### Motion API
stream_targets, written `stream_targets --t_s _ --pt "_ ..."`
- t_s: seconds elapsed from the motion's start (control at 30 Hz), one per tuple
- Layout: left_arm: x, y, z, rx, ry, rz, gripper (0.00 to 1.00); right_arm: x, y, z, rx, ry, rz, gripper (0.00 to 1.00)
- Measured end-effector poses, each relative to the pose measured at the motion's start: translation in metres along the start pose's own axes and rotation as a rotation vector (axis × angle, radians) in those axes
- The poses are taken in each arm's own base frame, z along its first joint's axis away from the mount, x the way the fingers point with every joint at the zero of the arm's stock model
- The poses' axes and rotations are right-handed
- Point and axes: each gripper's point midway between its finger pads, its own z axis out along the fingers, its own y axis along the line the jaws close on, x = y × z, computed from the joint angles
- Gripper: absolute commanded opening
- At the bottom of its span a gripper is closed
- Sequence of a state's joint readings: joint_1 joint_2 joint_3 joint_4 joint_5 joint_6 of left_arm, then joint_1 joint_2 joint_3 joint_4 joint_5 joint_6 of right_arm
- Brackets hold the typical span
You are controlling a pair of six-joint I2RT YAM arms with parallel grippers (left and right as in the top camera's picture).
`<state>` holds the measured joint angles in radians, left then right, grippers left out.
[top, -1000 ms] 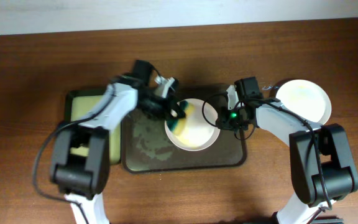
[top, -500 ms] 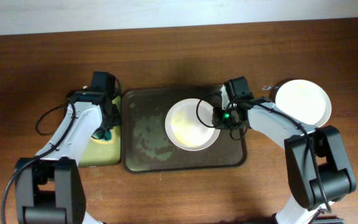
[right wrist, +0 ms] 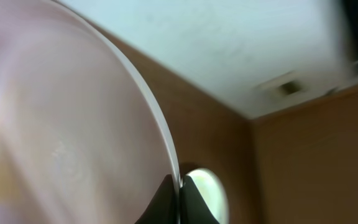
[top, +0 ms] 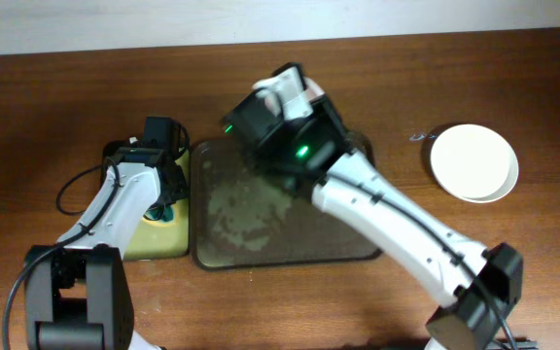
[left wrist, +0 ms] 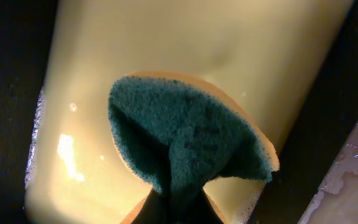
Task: Clean dirty plates on tray and stack at the side
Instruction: 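Lift the white plate with the right gripper and stack it on the pile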
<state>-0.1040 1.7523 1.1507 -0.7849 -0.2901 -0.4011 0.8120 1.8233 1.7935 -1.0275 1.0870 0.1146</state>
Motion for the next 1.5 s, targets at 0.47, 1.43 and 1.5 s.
stream_targets --t_s 0.47,1.43,1.5 --pt "-0.003 0.016 0.008 -0.081 -0.039 0.041 0.09 -0.032 -0.015 -0.095 0.310 -0.245 -0.045 0.04" --pt "0.001 0.021 0.017 -0.098 -0.045 0.077 1.00 0.370 -0.168 0.222 -0.301 0.872 1.324 0.81" --pt "0.001 0.021 0.017 -0.098 -0.044 0.078 1.00 0.354 -0.148 0.224 -0.361 0.856 1.239 0.86"
